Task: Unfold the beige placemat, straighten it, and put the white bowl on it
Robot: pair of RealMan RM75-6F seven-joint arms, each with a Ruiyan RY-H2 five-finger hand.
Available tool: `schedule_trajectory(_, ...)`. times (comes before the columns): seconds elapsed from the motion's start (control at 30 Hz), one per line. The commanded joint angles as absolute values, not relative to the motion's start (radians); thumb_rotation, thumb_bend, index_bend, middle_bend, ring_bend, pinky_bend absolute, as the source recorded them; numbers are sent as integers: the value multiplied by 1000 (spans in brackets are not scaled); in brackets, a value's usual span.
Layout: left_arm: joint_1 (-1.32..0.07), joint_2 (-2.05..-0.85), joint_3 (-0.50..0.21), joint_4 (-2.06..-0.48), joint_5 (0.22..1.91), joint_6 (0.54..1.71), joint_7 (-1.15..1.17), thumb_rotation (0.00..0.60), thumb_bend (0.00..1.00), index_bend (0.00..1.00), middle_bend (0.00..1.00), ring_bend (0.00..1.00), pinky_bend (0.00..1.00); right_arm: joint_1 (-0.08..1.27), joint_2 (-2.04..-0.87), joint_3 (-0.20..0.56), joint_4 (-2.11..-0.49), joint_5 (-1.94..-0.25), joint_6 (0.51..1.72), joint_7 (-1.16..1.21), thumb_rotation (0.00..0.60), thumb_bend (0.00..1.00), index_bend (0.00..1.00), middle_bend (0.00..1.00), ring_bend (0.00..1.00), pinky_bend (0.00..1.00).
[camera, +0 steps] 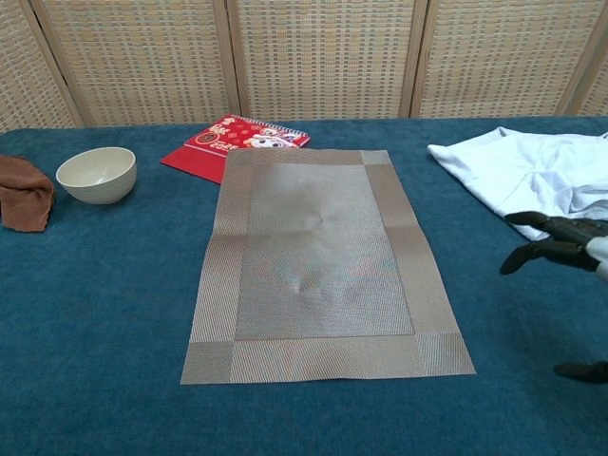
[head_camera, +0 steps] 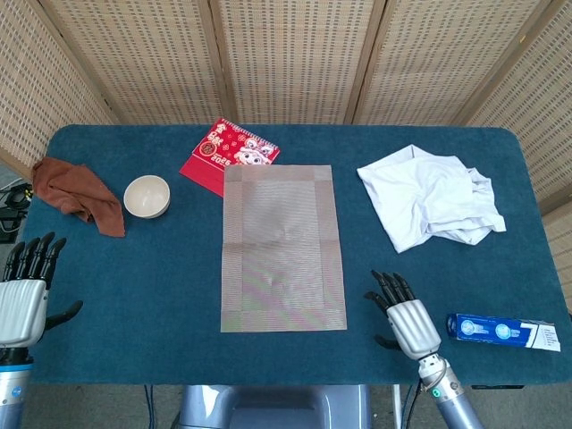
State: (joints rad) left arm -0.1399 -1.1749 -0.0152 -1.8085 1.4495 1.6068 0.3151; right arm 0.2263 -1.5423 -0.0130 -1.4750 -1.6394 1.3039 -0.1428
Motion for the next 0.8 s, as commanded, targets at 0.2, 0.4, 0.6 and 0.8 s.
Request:
schedule_trajectory(0.2,-129,-1164,-30,-1811,1447,1605,316,600,98,60,0,0,0,239,-1642,-18,-1406,-1609,1267,-141,600,212,230,0,0,0)
schedule_trajectory(0.4,-120,-1125,-47,-1844,1425,1601,317,600,98,59,0,0,0,247,-1660,-4,-1390,-1594,1268,-123,600,212,222,0,0,0)
schedule_trajectory(0.6,-111,-1070,-39,-1889,1426,1576,288,600,100,58,0,0,0,255,-1669,0,-1373,-1584,1264,-124,600,212,223,0,0,0)
schedule_trajectory(0.8,-103,-1034,-34,-1917,1436,1569,292,600,101,57,0,0,0,265,-1690,2,-1360,-1571,1250,-116,600,213,229,0,0,0)
